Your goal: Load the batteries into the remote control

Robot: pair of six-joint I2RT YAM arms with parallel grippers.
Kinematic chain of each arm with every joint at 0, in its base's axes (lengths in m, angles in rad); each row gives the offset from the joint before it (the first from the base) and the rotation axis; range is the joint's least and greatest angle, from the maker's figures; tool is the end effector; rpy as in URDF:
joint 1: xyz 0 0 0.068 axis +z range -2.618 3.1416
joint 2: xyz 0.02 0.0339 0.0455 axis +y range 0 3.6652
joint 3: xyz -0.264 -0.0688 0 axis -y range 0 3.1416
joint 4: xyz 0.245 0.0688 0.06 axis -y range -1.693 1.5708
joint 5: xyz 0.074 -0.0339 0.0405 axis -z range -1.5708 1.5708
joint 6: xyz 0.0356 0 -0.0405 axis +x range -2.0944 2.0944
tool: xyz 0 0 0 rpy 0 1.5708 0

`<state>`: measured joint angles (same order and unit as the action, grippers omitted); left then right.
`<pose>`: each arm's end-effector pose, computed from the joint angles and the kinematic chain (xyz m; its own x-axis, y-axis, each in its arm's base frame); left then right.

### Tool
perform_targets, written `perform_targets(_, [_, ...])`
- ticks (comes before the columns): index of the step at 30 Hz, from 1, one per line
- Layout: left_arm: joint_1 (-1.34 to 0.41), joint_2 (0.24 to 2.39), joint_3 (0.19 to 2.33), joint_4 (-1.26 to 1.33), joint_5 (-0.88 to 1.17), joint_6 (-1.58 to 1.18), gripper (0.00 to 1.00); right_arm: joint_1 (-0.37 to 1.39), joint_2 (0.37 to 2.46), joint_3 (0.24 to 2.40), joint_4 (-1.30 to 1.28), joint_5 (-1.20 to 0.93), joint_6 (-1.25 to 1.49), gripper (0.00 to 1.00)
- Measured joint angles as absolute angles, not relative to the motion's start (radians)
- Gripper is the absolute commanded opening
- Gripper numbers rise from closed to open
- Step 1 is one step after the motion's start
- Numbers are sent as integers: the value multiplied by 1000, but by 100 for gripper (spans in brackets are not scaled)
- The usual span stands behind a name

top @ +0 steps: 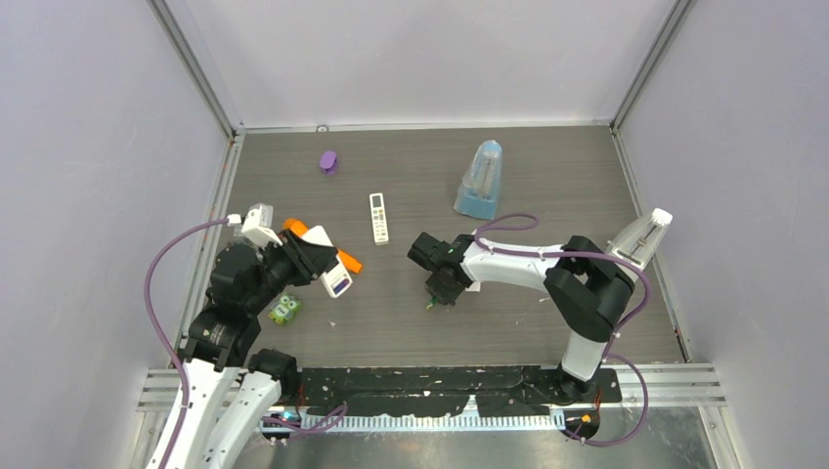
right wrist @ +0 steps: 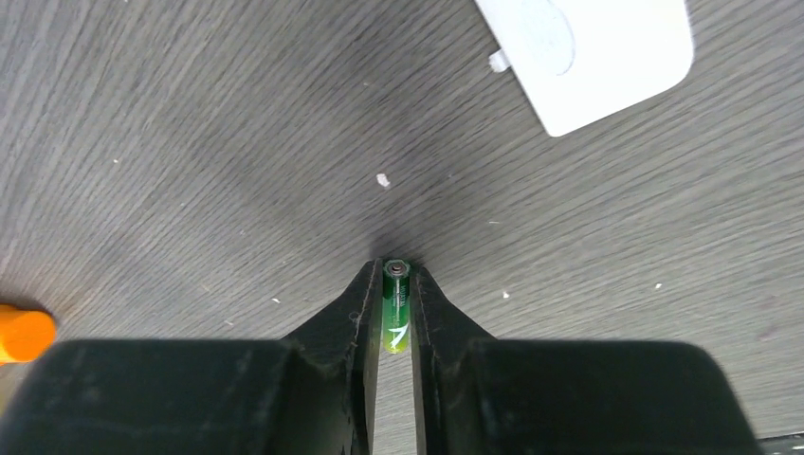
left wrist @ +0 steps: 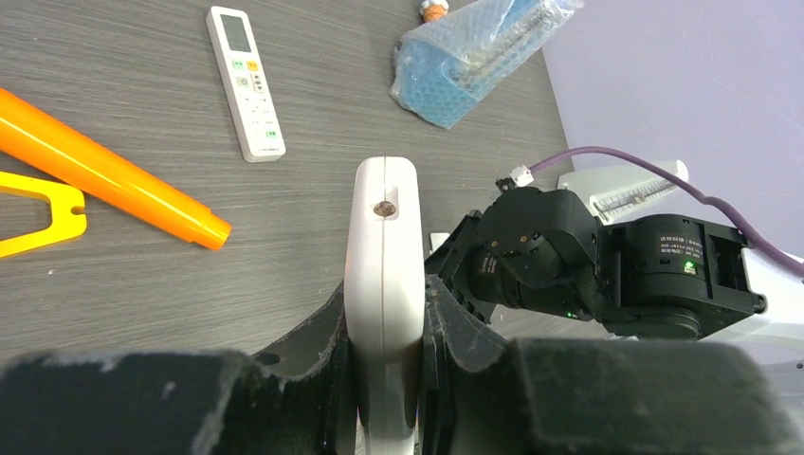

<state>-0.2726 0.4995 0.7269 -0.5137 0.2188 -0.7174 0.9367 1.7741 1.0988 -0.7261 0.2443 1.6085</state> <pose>0.1113 -0.0391 0.3229 -0.5096 -0.5239 -0.6825 0.1703 0.7161 -0.6769 0.1967 0.2530 0.1587 -0.7350 0.6372 -0.2319 0.6121 0.7706 0.1775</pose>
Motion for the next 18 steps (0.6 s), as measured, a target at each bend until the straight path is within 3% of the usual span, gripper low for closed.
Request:
perform_targets(3, [-273,499,727,-514,208,-717,0,932,1774,1093,-700,216,1621,27])
perform_targets(9, [-273,494,727,-515,202,-712,0,929,1762,1093,-678,209,1610,61])
perform_targets(11, [-273,495,727,-516,202,-707,0,929,1742,1088,-684,221,1591,66])
perform_targets(18, [-273,494,727,-516,202,-702,0,905,1556,1063,-647,307,1256,56])
